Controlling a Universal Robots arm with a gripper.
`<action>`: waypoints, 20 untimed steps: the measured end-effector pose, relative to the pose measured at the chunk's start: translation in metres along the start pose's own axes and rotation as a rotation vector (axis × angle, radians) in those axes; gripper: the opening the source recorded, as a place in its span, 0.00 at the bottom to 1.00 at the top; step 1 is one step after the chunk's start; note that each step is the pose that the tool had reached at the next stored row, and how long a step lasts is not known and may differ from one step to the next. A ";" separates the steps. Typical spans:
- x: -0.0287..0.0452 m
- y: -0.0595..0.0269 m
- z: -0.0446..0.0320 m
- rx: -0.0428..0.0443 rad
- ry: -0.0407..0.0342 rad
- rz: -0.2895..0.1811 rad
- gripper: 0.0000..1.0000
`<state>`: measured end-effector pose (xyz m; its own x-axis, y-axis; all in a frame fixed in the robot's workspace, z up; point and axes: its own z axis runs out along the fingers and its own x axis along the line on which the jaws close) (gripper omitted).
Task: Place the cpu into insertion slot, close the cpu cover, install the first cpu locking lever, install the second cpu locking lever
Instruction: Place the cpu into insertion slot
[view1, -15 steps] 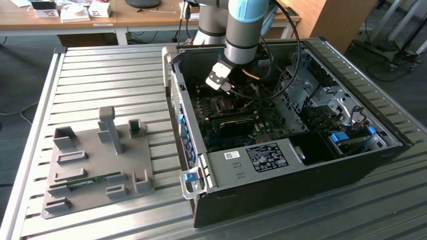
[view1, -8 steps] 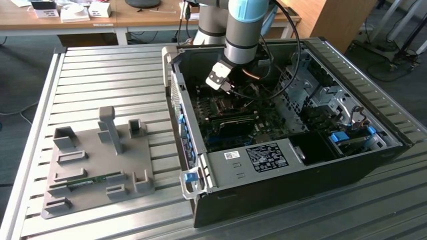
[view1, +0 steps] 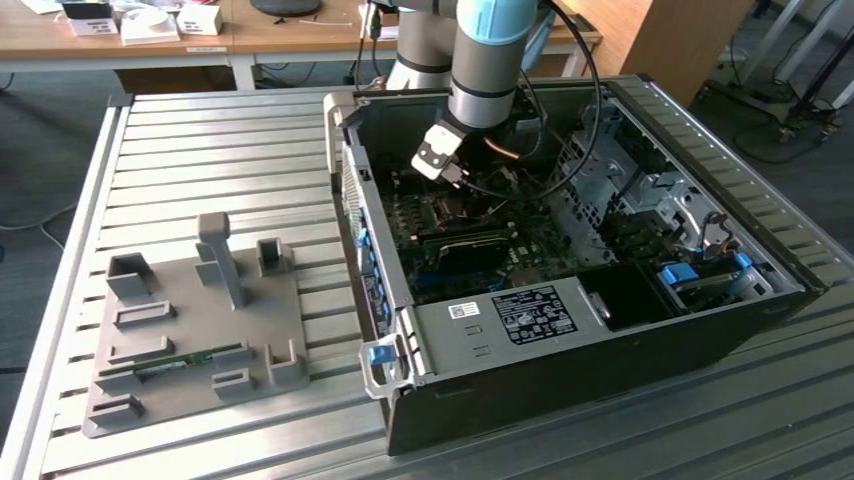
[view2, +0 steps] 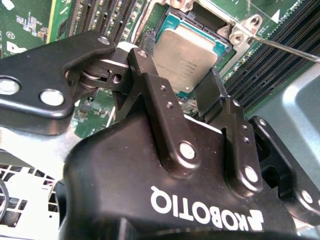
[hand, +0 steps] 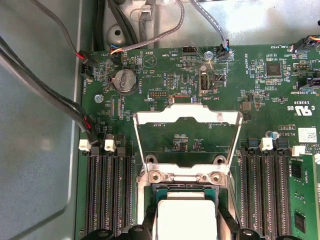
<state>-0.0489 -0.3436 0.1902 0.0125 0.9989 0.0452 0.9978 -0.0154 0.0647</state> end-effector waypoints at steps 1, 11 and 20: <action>0.0000 0.0000 -0.0001 -0.0001 0.0001 0.001 0.56; 0.0000 0.0000 -0.0008 -0.0016 0.0007 0.038 0.56; -0.0001 -0.0001 0.0002 -0.0012 0.0008 0.039 0.56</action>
<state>-0.0490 -0.3437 0.1900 0.0509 0.9975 0.0485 0.9965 -0.0540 0.0641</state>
